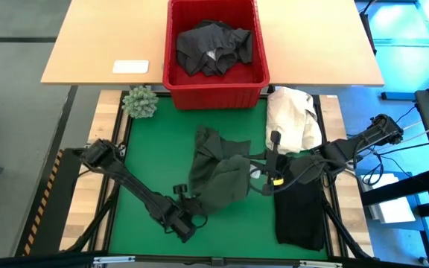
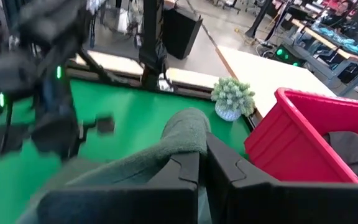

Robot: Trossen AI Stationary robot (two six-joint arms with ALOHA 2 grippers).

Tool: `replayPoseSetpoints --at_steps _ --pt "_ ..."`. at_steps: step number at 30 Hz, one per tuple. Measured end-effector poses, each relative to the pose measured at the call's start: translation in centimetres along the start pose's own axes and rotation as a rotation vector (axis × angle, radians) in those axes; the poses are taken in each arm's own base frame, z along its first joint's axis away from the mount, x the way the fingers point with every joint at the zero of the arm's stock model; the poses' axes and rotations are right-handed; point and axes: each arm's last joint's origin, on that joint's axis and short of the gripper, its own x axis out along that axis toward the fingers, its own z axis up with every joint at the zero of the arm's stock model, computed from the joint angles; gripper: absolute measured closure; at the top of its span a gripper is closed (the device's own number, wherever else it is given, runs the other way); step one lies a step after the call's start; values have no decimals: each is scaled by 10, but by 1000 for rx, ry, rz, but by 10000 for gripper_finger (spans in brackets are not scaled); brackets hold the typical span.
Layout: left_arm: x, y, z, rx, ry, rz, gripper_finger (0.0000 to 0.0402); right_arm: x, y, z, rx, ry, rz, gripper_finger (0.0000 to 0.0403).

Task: Fold laundry
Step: Fold the green polo shirt

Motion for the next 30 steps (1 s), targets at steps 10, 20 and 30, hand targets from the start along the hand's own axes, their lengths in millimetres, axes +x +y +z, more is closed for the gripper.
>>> replayPoseSetpoints --at_steps 10,20,30 --pt "-118 65 20 29 -144 172 397 -1 3 -10 -10 85 92 398" --pt "-200 139 29 -37 -400 335 397 -8 -9 -2 -1 61 -86 398" --pt "-237 182 43 7 -467 403 397 -29 -29 33 -18 -28 -164 398"
